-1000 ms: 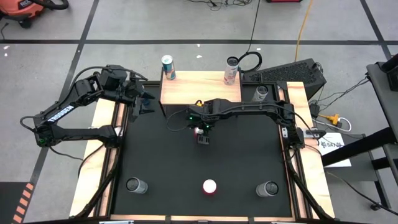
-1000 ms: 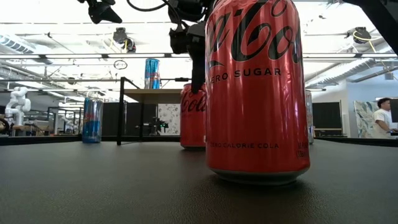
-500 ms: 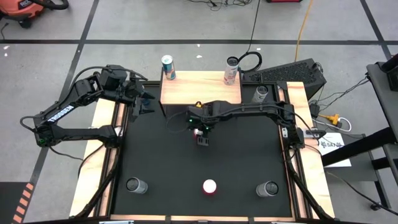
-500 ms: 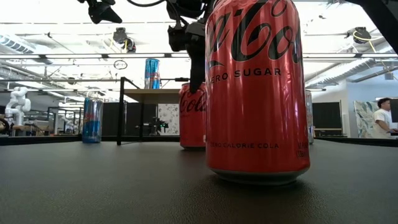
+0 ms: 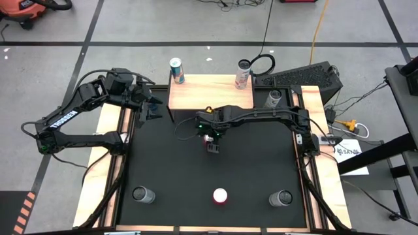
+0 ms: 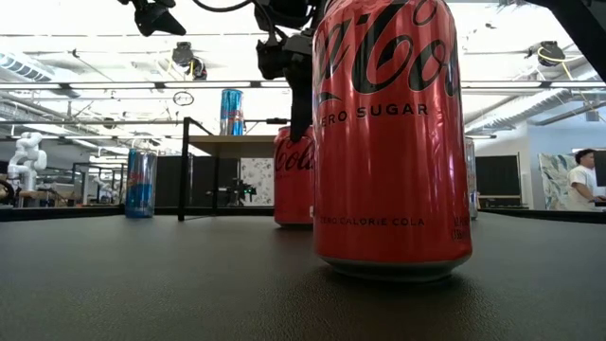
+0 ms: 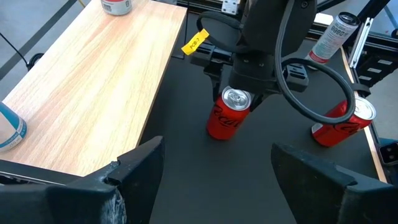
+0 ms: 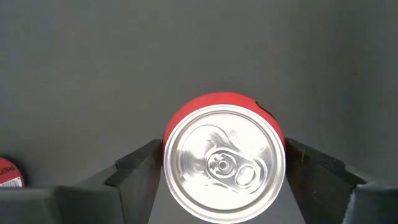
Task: Place canned beverage on shelf
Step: Put the top red black soda can on the shelf
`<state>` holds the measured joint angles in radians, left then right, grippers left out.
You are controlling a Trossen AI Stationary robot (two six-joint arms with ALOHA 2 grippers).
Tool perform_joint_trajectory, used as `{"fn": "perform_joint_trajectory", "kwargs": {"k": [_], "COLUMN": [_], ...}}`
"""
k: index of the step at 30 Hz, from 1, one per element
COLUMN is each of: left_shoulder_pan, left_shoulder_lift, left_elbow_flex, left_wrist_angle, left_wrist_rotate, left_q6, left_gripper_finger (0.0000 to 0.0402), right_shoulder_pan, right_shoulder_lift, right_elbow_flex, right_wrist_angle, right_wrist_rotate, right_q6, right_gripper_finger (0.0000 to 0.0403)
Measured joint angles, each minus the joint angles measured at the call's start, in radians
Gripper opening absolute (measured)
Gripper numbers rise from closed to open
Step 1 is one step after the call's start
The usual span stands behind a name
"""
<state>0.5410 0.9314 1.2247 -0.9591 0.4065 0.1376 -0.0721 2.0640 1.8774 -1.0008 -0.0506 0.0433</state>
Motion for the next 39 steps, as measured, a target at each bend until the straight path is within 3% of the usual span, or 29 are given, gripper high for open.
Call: {"fn": "perform_joint_trajectory", "kwargs": {"k": [39], "left_shoulder_pan": [0.000], "left_shoulder_lift": [0.000], "left_elbow_flex": [0.000], "left_wrist_angle": [0.000], "left_wrist_rotate": [0.000], "left_q6": [0.000], "left_gripper_finger": [0.0299], "right_shoulder_pan": [-0.016], "right_shoulder_lift": [0.000], "right_elbow_flex": [0.000], "right_wrist_angle": [-0.017], "right_wrist_rotate": [-0.007], "right_q6": [0.018], "right_gripper_finger": [0.0287]}}
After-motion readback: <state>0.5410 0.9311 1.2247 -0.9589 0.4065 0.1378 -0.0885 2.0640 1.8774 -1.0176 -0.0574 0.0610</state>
